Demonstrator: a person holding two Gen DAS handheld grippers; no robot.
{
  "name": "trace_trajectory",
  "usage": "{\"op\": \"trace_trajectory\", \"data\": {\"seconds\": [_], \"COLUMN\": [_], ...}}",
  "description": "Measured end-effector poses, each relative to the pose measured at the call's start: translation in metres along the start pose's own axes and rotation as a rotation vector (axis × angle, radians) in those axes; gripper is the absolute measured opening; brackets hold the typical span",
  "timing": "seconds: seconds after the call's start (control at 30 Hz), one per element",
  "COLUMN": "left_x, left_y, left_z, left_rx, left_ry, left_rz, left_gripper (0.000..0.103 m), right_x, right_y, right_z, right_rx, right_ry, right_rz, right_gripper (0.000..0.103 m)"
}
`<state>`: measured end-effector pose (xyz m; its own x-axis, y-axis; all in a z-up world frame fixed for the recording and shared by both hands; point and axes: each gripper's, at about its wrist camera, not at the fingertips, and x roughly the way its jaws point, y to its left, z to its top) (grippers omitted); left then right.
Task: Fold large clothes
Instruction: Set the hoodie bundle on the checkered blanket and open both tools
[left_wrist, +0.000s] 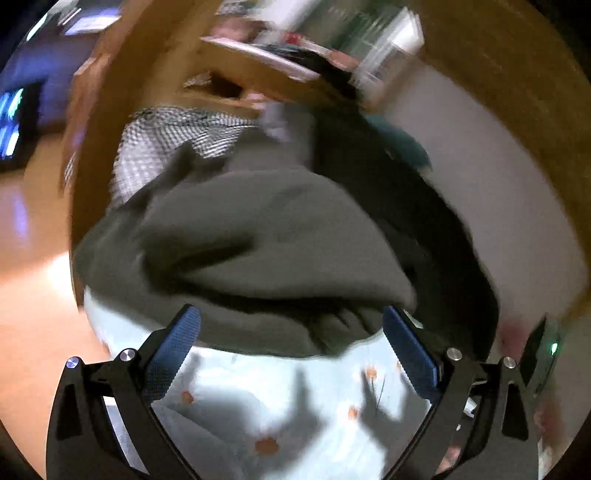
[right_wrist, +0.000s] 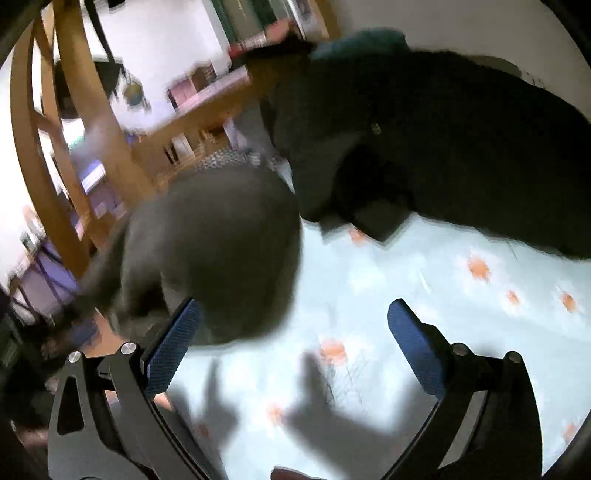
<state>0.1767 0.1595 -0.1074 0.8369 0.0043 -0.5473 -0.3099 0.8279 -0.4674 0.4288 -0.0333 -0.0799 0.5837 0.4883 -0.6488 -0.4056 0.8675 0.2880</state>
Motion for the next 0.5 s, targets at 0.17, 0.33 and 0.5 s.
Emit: {"op": "trace_trajectory", "data": {"seconds": [0.17,0.33,0.5], "left_x": [-0.019,-0.035,-0.066], "left_y": [-0.045,-0.057,-0.073], "left_z": [-0.001,0.009,0.019], "left_rx": [0.220,0.272,0.390], "left_ry": [0.052,0.140,0.159], "left_rz": [0.110,0.182,0.231], "left_gripper": [0.097,0.097,0.097], "right_x": [-0.047,-0.092,-0.124], "right_y": [-0.001,0.023,0.050], "right_z": [-0.027,-0.042,-0.049], "right_rx": [0.033,0.022,-0.021], "right_ry": [0.069,0.082,0.111], "right_rz": [-0.082,-0.063,-0.060], "right_gripper": [0.100,0.100,0.100]}}
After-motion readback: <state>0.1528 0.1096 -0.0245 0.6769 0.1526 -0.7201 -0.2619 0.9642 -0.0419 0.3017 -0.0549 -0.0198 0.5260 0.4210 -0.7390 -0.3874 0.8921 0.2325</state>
